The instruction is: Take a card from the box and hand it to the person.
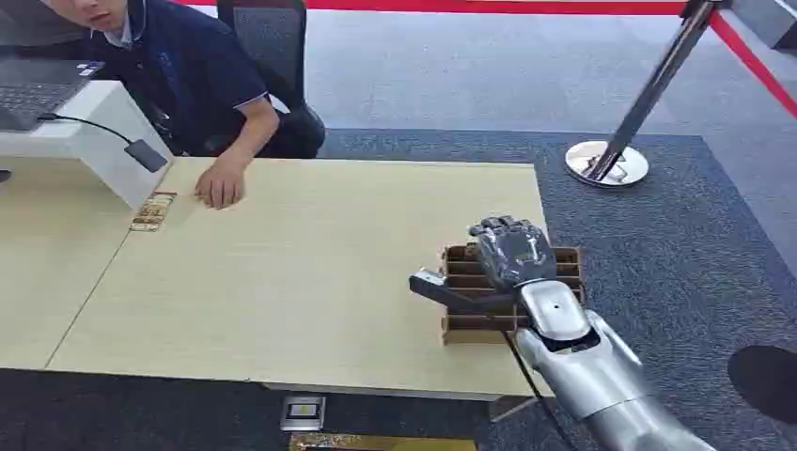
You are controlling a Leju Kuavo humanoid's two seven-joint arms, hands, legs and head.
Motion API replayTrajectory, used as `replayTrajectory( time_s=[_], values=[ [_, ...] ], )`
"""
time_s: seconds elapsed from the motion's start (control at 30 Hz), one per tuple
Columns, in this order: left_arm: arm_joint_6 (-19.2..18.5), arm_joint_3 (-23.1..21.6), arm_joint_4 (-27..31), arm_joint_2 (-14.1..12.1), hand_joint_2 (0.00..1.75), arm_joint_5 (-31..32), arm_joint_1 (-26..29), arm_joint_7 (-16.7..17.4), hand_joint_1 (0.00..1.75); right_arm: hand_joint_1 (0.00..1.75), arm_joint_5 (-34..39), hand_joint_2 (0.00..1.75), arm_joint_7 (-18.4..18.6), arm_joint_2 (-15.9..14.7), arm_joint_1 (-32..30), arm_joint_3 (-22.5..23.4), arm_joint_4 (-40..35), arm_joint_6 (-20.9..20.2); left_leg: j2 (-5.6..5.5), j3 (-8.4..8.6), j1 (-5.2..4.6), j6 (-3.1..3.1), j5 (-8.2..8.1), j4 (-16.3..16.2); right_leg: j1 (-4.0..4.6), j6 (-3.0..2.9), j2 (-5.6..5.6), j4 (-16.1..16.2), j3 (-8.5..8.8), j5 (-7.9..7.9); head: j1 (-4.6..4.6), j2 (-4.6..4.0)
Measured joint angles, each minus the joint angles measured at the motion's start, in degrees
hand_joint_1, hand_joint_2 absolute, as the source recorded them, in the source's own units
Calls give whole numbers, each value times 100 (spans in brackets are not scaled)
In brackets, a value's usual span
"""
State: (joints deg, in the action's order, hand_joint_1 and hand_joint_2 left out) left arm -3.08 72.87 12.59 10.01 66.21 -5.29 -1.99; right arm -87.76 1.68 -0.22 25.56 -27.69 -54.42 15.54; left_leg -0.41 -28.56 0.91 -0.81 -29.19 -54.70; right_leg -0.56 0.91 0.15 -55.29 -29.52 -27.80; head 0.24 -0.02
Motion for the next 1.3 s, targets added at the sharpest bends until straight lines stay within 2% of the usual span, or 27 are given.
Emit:
replayTrajectory(
  time_s=[0.07, 0.13, 0.6, 0.83, 0.87, 1.07, 1.3],
  values=[
    [0, 0, 0, 0, 0, -4, 0, 0, 0, 136, 0, 175, -2, 13, 3, 0, 7, -2, 0, 0, 0, 0, 0, 0, 0, 0, 0, 0, 0, 0, -2, 2],
    [0, 0, 0, 2, 0, -4, 0, 0, 0, 175, 0, 175, -4, 24, 15, 0, 35, -2, 0, 0, 0, 0, 0, 0, 0, 0, 0, 0, -1, 0, -2, 2],
    [15, 0, 0, 0, 0, -48, 0, -2, 0, 175, -76, 175, -20, 39, 1, -9, -54, 74, 0, 1, 0, 0, 0, 0, 0, 0, 0, 0, 0, 0, 0, 2],
    [35, 2, 0, 2, 0, -101, 1, -26, 0, 175, -79, 175, -120, 0, -183, -13, -644, 87, 0, -7, 0, 0, -1, 0, 0, 0, 0, 0, -9, -1, 0, 0],
    [35, 2, 0, 2, 0, -101, 3, -46, 0, 175, -53, 175, -177, -41, -285, -15, -987, 57, 0, -9, 0, 0, -1, 0, 0, 0, 0, 1, -11, -1, -2, 2],
    [15, 2, 0, 2, 0, -79, 4, -105, 0, 175, 153, 175, -544, -155, -590, -24, -1963, -40, 0, -12, 0, 0, -1, 0, 0, 0, 0, 1, -12, -1, 0, 0],
    [-22, 0, 0, 2, 0, 2, -3, -142, 0, 175, 557, 175, -1353, -321, -439, -429, -2472, -177, 1, -11, 0, 0, -1, 0, 0, 0, 0, 0, -11, 0, 0, 0]
  ],
)
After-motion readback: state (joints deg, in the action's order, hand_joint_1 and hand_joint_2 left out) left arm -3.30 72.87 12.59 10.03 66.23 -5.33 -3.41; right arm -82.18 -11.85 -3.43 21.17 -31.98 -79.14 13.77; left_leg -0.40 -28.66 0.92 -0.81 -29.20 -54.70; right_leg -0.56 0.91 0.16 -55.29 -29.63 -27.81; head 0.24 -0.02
